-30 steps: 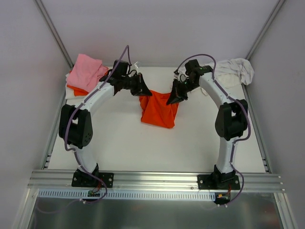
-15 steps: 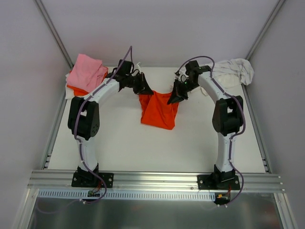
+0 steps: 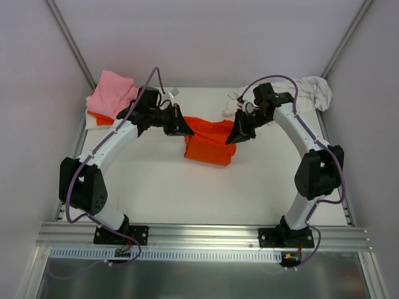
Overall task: Fold and stack the t-shirts
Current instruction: Smooth out wrinkles on the folded tshirt
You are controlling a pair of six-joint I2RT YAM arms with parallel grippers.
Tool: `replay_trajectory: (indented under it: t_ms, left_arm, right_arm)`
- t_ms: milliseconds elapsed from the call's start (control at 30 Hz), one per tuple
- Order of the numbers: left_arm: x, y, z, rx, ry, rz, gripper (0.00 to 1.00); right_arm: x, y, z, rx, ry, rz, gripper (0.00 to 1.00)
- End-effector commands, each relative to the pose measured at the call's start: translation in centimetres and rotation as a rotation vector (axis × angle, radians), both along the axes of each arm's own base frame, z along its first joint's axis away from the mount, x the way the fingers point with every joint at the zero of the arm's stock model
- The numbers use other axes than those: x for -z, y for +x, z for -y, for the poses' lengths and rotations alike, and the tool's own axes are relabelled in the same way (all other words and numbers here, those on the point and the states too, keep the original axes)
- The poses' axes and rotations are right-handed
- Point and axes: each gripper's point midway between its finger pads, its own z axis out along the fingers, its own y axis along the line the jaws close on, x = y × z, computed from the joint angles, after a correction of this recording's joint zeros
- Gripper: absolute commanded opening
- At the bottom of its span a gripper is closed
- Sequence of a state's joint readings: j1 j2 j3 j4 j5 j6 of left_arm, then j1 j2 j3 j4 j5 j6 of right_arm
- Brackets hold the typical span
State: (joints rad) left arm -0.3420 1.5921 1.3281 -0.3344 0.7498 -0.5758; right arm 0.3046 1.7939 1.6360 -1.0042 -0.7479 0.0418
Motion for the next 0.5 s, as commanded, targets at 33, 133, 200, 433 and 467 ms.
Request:
replay_trajectory:
  t_ms: [33,133,200,433,467]
  left_arm:
    - [0.0,-3.2,-0.9,-0.015,-0.006,-0.044,0.0]
    - [0.5,-3.1,-1.0,-0.034,-0.002,-0.053,0.0]
    - [1.2,-1.9,-0.6,-0.036,0.003,-0.07,0.0]
    - [3.3,5.3,1.8,-0.019,0.009,-0.111,0.0]
    - [3.7,5.9,1.9,-0.015,0.003,-0.133,0.0]
  right_arm:
    - [-0.6,-3.1,0.6,-0.03,0.002,-0.038,0.01]
    - [-0.1,-2.6,0.5,-0.033,-0.003,-0.05,0.01]
    - [1.2,-1.9,0.4,-0.052,-0.013,-0.076,0.01]
    - [4.6,3.7,-1.3,-0.05,-0.026,-0.115,0.01]
    - [4.0,5.1,-1.8,-0.046,-0.013,-0.09,0.01]
